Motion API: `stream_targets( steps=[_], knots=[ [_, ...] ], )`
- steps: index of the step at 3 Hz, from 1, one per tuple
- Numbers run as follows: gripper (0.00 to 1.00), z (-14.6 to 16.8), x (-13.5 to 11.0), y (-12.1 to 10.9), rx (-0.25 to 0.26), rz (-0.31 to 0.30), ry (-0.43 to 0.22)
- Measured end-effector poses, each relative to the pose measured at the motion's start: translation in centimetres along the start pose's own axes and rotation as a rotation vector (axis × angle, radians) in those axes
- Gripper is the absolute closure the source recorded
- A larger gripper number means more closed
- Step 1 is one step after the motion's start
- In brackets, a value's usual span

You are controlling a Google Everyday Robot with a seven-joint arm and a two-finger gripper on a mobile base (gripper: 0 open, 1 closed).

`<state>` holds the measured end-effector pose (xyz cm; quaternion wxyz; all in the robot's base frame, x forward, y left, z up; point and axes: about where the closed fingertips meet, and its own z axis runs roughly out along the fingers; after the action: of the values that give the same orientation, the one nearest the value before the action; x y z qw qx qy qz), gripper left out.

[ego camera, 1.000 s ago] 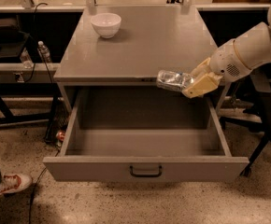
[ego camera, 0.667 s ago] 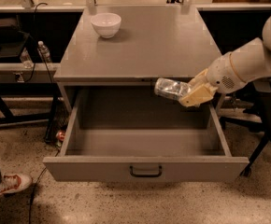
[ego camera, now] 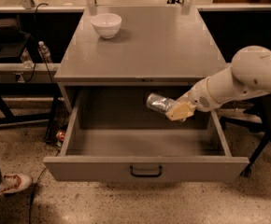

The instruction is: Place redbull can into top drawer

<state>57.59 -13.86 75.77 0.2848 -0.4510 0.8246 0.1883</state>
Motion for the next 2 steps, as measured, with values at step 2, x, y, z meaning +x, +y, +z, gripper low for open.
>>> stream_targets(
  steps=[2],
  knots=[
    [1.00,7.61,0.06,0.05,-0.056,0.028,-0.011]
  ],
)
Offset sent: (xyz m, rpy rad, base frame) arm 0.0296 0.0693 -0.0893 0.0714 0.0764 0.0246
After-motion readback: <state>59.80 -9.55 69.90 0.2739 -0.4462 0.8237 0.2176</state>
